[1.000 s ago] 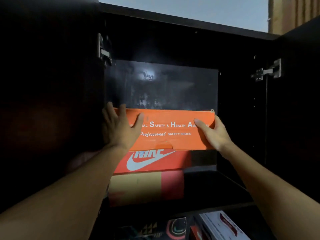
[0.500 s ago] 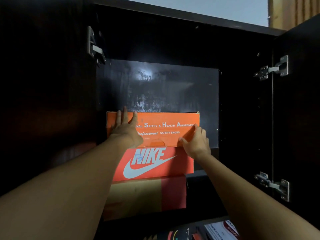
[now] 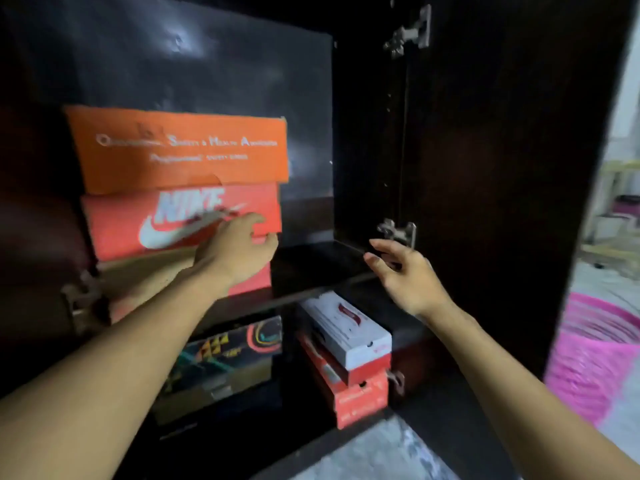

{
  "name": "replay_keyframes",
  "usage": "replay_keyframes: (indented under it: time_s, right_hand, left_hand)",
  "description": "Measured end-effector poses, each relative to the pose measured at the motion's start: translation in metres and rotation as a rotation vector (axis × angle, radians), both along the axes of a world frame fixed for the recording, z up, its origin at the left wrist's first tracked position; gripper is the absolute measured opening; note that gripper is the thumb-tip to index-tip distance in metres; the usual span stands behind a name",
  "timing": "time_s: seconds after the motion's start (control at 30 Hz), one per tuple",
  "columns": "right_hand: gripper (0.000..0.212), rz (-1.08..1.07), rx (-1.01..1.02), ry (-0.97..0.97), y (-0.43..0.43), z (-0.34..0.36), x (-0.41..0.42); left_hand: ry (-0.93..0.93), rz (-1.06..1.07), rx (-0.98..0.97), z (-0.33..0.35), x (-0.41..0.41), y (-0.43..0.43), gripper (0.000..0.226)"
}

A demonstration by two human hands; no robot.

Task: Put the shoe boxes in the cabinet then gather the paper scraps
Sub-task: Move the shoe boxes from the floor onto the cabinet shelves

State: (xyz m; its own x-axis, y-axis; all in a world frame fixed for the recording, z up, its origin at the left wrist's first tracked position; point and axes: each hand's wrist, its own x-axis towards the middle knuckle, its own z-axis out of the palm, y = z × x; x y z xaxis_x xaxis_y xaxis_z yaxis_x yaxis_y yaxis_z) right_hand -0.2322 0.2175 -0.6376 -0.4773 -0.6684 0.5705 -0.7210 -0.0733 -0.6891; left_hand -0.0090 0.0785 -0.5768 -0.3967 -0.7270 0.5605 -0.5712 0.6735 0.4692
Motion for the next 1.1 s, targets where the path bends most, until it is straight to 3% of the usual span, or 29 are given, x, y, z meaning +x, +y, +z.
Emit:
replay_keyframes:
  time_s: [0.13,0.33,0.47,0.67,0.77,0.87,1.1]
  right_hand:
    - [0.037,-0.166,0.093,-0.034,0.099,-0.095,-0.015]
    - [0.036,-0.478,0.212,-0.109,0.248,-0.198,-0.031]
    - [0.036,-0.668,0.272,-0.157,0.345,-0.244,-0.042]
    - [0.036,-0.937,0.309,-0.304,0.475,-0.295,-0.053]
    - [0.036,-1.074,0.296,-0.41,0.538,-0.328,-0.068]
    - [0.036,-1.216,0.16,-0.581,0.601,-0.366,-0.089]
    - [0.06,-1.421,-0.42,-0.987,0.695,-0.432,-0.145]
  left_hand:
    - [-0.039,-0.247,0.16,-0.089,-0.059,0.071,0.034]
    - [-0.173,-0.602,0.364,-0.197,-0.153,0.198,0.037]
    - [-0.24,-0.759,0.459,-0.245,-0.212,0.284,0.018]
    - [-0.386,-1.003,0.688,-0.301,-0.289,0.422,0.025]
    - [-0.442,-1.074,0.821,-0.335,-0.322,0.488,0.017]
    - [-0.527,-1.099,0.959,-0.368,-0.357,0.548,0.015]
    - [-0.588,-1.027,1.22,-0.416,-0.421,0.665,0.061]
